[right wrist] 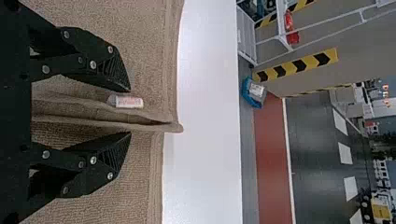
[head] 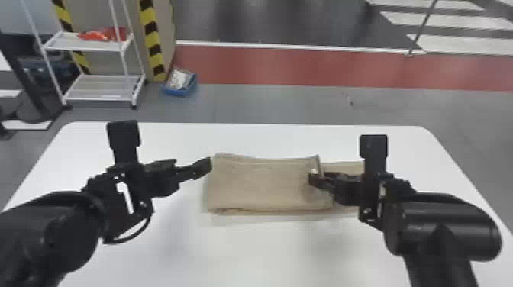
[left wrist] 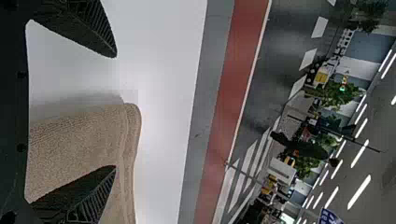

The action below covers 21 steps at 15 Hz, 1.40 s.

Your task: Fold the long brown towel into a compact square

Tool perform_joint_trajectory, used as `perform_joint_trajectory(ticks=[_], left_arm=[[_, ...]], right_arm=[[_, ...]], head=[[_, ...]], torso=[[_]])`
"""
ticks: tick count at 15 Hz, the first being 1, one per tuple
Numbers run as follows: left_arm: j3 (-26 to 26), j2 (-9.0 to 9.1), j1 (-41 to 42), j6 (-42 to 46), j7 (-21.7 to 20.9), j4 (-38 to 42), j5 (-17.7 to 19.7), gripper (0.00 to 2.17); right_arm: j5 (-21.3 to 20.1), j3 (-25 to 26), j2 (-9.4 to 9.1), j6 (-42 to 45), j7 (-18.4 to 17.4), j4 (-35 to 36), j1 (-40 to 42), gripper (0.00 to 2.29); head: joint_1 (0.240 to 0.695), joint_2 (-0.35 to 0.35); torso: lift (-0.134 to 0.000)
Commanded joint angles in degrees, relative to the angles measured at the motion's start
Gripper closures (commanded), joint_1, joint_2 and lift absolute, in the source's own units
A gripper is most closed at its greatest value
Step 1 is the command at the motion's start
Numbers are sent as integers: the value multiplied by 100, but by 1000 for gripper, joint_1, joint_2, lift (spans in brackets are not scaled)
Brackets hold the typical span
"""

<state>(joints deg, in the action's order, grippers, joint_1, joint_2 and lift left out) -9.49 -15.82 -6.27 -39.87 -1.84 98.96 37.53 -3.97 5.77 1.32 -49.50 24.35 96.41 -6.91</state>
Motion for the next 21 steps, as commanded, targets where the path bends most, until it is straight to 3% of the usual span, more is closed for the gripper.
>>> perform_joint_trajectory(ticks=[1, 3, 5, 11, 15, 17, 19, 21], left_arm=[[0, 0, 12, 1, 0, 0, 0, 26], [9, 0, 21, 1, 0, 9, 0, 26], [9, 0, 30, 1, 0, 27, 0, 26], [26, 0, 56, -17, 17, 53, -9, 26], [167, 0, 197, -70, 17, 176, 0, 26], [290, -9, 293, -87, 9, 282, 9, 26], [299, 0, 302, -87, 17, 273, -9, 26], [246, 26, 285, -87, 35, 273, -35, 26]], right_arm=[[-7, -6, 0, 14, 35, 1, -21, 947], [-7, 3, 9, -21, 79, 19, -12, 974], [11, 38, 18, -56, 79, 54, 23, 1170], [433, 223, 44, -355, 88, 880, 331, 1170], [1232, 1023, 255, -583, 97, 1398, 462, 1170], [1531, 1532, 475, -706, 70, 1407, 445, 1170], [1540, 1348, 677, -882, 79, 915, 392, 1170], [1478, 1075, 624, -601, 88, 897, 462, 1170]], head=[[695, -79], [695, -77], [695, -77], [695, -78], [695, -95], [695, -115], [695, -148], [695, -171]], torso=[[-124], [-124], [-124], [-124], [-124], [-124], [-124], [-124]])
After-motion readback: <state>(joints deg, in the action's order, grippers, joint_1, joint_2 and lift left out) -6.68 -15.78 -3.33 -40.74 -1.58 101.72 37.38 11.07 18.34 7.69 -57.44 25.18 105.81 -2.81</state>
